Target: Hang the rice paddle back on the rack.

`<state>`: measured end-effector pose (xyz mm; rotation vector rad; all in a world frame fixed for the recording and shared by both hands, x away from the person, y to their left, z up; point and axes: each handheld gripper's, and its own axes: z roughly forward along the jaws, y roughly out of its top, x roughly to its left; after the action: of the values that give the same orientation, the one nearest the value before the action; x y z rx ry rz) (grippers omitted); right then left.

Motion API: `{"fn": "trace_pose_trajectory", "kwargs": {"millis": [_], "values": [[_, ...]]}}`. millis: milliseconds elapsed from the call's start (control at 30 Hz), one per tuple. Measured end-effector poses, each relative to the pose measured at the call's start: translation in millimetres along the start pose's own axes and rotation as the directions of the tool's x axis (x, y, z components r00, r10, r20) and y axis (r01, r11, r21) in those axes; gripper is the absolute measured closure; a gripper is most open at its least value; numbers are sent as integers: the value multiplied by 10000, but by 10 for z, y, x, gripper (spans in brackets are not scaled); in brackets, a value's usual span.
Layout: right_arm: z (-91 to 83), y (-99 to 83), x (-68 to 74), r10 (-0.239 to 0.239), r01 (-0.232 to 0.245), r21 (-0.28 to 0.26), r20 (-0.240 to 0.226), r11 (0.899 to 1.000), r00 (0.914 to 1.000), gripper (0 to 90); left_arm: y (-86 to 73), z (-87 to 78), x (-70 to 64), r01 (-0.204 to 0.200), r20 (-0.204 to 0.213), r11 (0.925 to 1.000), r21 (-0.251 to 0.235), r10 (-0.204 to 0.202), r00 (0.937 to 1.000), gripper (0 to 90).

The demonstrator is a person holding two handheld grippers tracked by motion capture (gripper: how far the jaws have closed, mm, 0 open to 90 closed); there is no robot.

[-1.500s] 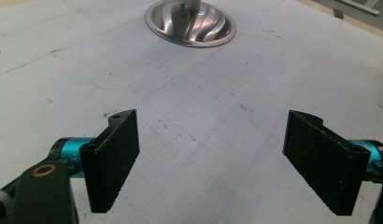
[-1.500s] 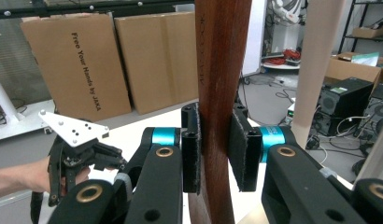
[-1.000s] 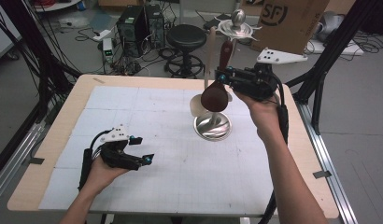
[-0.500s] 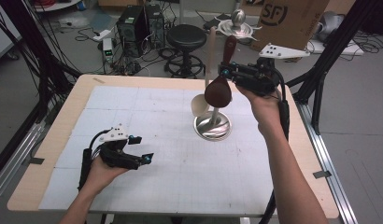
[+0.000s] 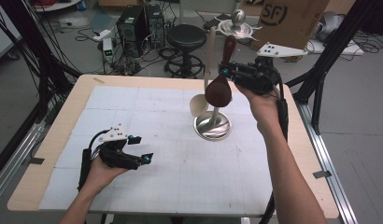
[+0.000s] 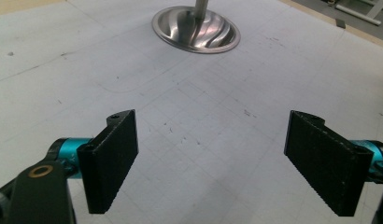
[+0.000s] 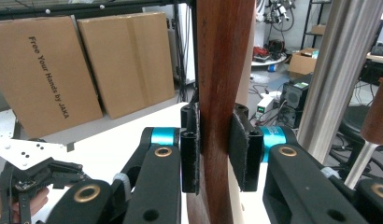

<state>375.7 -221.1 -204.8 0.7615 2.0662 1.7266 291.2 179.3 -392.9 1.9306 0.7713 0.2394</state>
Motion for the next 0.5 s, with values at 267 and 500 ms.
{"fn": "trace_pose_trajectory", "kwargs": {"millis": [267, 500], "values": [[-43, 0, 34, -79, 79, -43, 60, 10000, 10000, 701, -4, -10, 0, 59, -26, 10000, -27, -59, 10000, 180], [-100, -46, 41, -24, 25, -154, 103, 9999, 9999, 661, -16, -35, 3, 121, -58, 9999, -48, -121, 9999, 178]]}}
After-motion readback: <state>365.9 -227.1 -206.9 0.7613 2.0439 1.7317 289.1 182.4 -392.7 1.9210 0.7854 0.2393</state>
